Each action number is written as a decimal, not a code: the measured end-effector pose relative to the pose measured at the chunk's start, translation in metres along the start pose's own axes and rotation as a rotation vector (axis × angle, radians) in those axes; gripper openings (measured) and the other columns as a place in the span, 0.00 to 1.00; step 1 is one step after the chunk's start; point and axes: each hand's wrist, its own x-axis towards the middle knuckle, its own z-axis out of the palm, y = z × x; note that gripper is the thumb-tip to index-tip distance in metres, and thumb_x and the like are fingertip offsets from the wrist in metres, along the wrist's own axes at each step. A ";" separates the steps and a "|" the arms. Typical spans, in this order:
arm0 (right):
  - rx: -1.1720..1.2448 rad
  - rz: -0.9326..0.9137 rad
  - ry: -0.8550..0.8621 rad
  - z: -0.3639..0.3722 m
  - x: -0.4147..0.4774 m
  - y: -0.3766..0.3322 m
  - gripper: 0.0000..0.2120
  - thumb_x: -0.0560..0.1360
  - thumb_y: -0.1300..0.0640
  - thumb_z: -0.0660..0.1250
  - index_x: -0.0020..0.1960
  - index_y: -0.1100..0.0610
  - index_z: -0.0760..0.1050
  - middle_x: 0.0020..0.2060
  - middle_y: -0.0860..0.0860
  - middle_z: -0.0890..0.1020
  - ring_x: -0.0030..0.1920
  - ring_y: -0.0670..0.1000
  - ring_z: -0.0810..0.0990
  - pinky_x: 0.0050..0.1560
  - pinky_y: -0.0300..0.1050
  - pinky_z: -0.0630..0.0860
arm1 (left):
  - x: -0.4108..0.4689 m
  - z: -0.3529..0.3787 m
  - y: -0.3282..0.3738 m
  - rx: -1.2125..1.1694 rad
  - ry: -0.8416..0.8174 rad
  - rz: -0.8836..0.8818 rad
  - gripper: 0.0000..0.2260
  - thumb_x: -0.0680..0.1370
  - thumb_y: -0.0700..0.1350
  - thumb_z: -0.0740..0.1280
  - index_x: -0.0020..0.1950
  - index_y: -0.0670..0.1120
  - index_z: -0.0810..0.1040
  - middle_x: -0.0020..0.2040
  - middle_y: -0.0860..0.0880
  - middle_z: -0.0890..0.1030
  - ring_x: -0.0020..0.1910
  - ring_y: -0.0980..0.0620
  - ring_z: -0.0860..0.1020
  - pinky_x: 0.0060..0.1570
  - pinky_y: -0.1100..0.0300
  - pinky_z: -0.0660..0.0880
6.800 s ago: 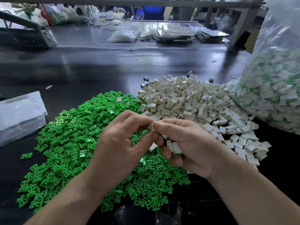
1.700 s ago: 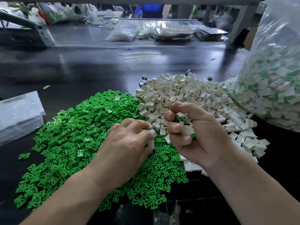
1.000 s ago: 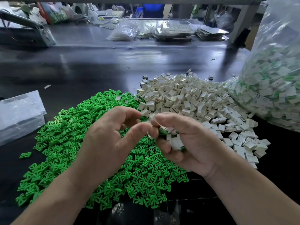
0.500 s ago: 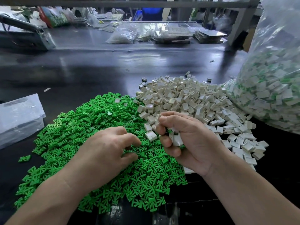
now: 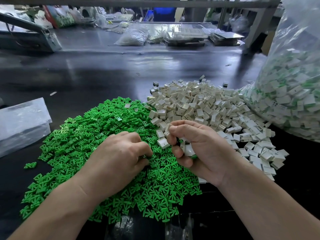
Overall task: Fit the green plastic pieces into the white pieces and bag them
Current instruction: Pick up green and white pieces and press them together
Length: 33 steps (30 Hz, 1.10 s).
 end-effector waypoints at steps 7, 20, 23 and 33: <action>-0.019 0.004 0.011 0.001 0.000 -0.001 0.04 0.77 0.62 0.68 0.44 0.55 0.79 0.34 0.53 0.77 0.26 0.48 0.73 0.20 0.36 0.63 | 0.002 0.001 -0.002 -0.019 -0.046 0.157 0.11 0.71 0.54 0.76 0.52 0.58 0.83 0.44 0.58 0.78 0.45 0.53 0.76 0.47 0.53 0.74; -0.163 -0.033 0.044 0.002 0.000 0.002 0.03 0.76 0.62 0.71 0.46 0.56 0.79 0.33 0.52 0.79 0.26 0.48 0.73 0.20 0.37 0.64 | 0.002 0.003 0.006 -0.531 0.220 -0.266 0.04 0.77 0.51 0.64 0.44 0.56 0.77 0.38 0.59 0.82 0.36 0.58 0.80 0.33 0.62 0.75; -0.209 -0.045 0.016 0.003 -0.001 0.004 0.03 0.77 0.61 0.72 0.45 0.55 0.80 0.34 0.52 0.78 0.26 0.48 0.74 0.20 0.37 0.65 | 0.002 -0.001 0.007 -0.901 0.290 -0.350 0.07 0.78 0.40 0.65 0.44 0.50 0.79 0.40 0.53 0.85 0.36 0.55 0.83 0.34 0.66 0.77; -0.258 -0.059 -0.101 0.006 -0.003 0.005 0.07 0.78 0.55 0.71 0.40 0.52 0.80 0.35 0.51 0.78 0.26 0.47 0.74 0.20 0.37 0.66 | 0.002 0.002 0.012 -1.260 0.247 -0.328 0.05 0.74 0.46 0.67 0.46 0.51 0.82 0.39 0.44 0.84 0.36 0.48 0.82 0.33 0.61 0.77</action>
